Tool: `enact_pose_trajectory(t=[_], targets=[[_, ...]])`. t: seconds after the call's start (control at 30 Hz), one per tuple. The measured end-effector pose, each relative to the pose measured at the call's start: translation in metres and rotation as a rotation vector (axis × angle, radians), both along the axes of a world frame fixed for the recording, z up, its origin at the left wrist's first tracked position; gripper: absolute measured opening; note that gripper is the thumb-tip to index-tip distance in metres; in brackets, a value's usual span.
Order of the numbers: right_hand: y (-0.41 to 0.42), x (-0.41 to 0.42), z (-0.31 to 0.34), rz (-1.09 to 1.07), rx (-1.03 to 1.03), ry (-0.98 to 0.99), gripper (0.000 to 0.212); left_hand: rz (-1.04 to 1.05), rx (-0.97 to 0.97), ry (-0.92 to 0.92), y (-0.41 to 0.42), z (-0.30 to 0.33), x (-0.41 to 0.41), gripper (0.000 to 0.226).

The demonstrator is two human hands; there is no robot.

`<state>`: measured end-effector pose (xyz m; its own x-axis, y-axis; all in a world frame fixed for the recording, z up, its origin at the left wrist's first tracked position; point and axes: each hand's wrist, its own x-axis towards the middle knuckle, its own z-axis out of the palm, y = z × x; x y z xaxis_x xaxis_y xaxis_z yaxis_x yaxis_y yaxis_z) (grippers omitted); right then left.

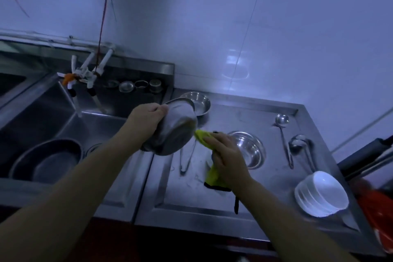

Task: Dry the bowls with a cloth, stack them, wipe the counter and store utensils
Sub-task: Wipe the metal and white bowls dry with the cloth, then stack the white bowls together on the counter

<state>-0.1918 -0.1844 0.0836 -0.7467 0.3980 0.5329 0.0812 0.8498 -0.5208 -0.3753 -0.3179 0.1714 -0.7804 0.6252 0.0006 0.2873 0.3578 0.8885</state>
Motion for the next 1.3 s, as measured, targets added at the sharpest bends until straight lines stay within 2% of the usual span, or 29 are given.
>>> enact_pose_trajectory(t=[0.13,0.2,0.33,0.43,0.57,0.67,0.8,0.87,0.93,1.03,1.17,1.23,1.3], targets=[[-0.016,0.011,-0.068,0.120,0.015,-0.270,0.044,0.075,-0.046,-0.195,-0.013,-0.032,-0.007,0.032],[-0.020,0.013,-0.094,0.147,0.081,-0.355,0.044,0.082,-0.105,-0.220,-0.018,-0.044,-0.008,0.024],[-0.026,0.014,-0.123,0.115,0.145,-0.440,0.042,0.101,-0.149,-0.293,-0.021,-0.063,-0.010,0.012],[-0.025,0.011,-0.126,0.074,0.152,-0.418,0.039,0.076,-0.180,-0.284,-0.018,-0.077,-0.011,0.011],[-0.012,0.005,-0.099,0.007,0.056,-0.325,0.029,0.002,-0.235,-0.152,-0.004,-0.095,-0.012,0.009],[0.012,-0.007,-0.073,-0.005,0.078,-0.238,0.021,-0.091,-0.286,0.057,0.013,-0.103,-0.012,0.003],[0.059,-0.024,-0.046,-0.103,0.030,-0.124,0.020,-0.122,-0.337,0.306,0.057,-0.109,-0.024,0.004],[0.084,-0.034,-0.039,-0.154,-0.010,-0.092,0.020,-0.139,-0.366,0.392,0.088,-0.113,-0.036,0.010],[0.110,-0.044,-0.037,-0.188,-0.045,-0.068,0.019,-0.180,-0.340,0.460,0.122,-0.120,-0.049,0.027],[0.147,-0.057,-0.042,-0.245,-0.112,-0.070,0.018,-0.254,-0.328,0.481,0.172,-0.133,-0.069,0.047],[0.192,-0.072,-0.059,-0.312,-0.232,-0.079,0.019,-0.287,-0.394,0.501,0.232,-0.160,-0.098,0.051],[0.210,-0.076,-0.069,-0.332,-0.268,-0.078,0.018,-0.303,-0.508,0.452,0.256,-0.179,-0.114,0.051],[0.224,-0.079,-0.080,-0.349,-0.317,-0.088,0.018,-0.321,-0.701,0.429,0.274,-0.196,-0.127,0.052]])
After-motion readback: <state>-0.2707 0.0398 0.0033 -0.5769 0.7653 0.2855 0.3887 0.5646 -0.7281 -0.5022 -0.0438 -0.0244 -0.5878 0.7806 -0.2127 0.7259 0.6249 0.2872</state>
